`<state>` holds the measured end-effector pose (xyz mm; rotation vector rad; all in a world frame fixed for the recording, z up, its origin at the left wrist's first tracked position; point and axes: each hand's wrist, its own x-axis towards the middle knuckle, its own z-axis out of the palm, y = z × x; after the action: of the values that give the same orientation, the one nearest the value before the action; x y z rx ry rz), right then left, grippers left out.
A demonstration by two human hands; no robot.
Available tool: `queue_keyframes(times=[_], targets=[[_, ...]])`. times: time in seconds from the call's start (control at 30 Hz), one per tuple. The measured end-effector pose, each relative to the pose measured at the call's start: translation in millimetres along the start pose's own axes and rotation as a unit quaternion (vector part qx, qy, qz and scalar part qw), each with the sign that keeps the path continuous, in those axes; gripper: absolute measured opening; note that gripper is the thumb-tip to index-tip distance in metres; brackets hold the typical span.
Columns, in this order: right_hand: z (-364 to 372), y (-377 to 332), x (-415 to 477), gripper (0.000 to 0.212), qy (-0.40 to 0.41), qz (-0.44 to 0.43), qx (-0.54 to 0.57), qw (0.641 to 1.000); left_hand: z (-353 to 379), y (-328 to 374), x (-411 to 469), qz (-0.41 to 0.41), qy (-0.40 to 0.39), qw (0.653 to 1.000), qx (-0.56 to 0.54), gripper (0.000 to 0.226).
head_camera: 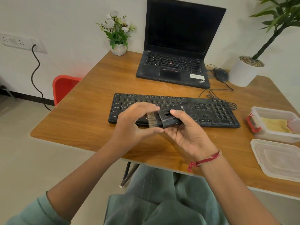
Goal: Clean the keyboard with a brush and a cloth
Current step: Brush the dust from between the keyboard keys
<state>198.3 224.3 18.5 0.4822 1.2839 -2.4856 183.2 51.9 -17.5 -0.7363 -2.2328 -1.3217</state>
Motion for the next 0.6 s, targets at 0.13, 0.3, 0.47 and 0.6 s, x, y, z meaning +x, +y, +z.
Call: queue_keyframes(times=[0.13,0.3,0.47,0.6], targets=[[0.8,3.4,-0.5,0.038,0.007,0.013,0.013,1.0,0.1,0.4,1.4,-0.008,0.017,0.999,-0.039,0.079],[4.1,2.9,-1.8,0.035,0.01,0.006,0.015,1.0,1.2,-0.2,2.3,-0.003,0.024,0.999,-0.044,0.091],[4.1,3.2,-4.2,0.024,-0.008,0.008,0.0,1.0,1.5,1.1,4.0,0.01,0.006,1.0,-0.018,0.095],[5.9,1.3,-5.6,0.019,-0.015,0.008,-0.01,1.0,1.3,3.4,4.4,-0.009,0.015,0.999,-0.027,0.091]])
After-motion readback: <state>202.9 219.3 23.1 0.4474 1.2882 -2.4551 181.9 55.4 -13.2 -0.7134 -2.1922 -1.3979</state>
